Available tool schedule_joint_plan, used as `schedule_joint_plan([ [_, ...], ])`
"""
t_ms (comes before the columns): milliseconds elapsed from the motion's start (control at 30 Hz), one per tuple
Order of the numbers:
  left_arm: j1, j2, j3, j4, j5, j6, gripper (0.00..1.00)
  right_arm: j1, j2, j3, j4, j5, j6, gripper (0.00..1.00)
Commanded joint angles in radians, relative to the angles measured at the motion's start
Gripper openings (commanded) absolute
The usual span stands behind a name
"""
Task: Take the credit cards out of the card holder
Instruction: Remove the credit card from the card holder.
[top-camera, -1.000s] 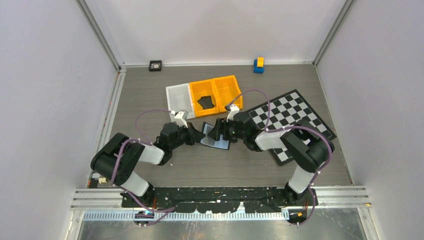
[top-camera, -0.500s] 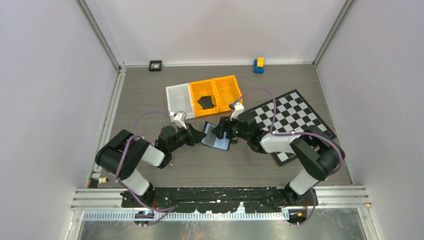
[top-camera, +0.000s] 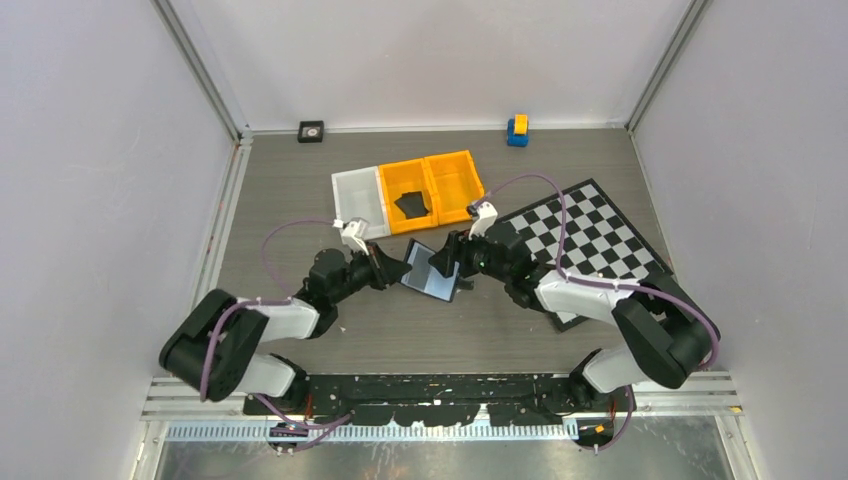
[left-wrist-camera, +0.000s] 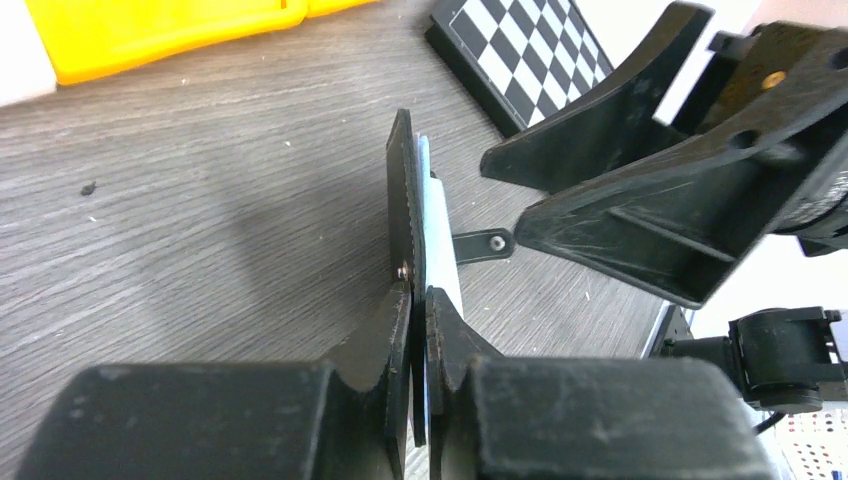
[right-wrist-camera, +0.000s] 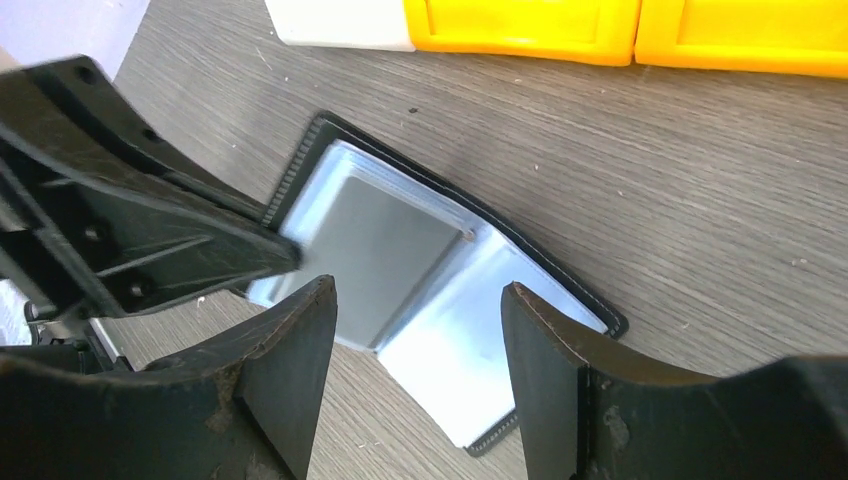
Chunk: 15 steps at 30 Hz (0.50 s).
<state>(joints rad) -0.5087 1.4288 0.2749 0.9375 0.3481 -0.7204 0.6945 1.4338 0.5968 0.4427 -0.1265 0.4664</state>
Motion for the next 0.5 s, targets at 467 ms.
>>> schedule_joint_plan([
  [467,-0.024,-0.148,-0.012,-0.074,-0.054,0.028,0.1,0.031,0.137,0.043,0.075,-0.037,0.024,0.55],
])
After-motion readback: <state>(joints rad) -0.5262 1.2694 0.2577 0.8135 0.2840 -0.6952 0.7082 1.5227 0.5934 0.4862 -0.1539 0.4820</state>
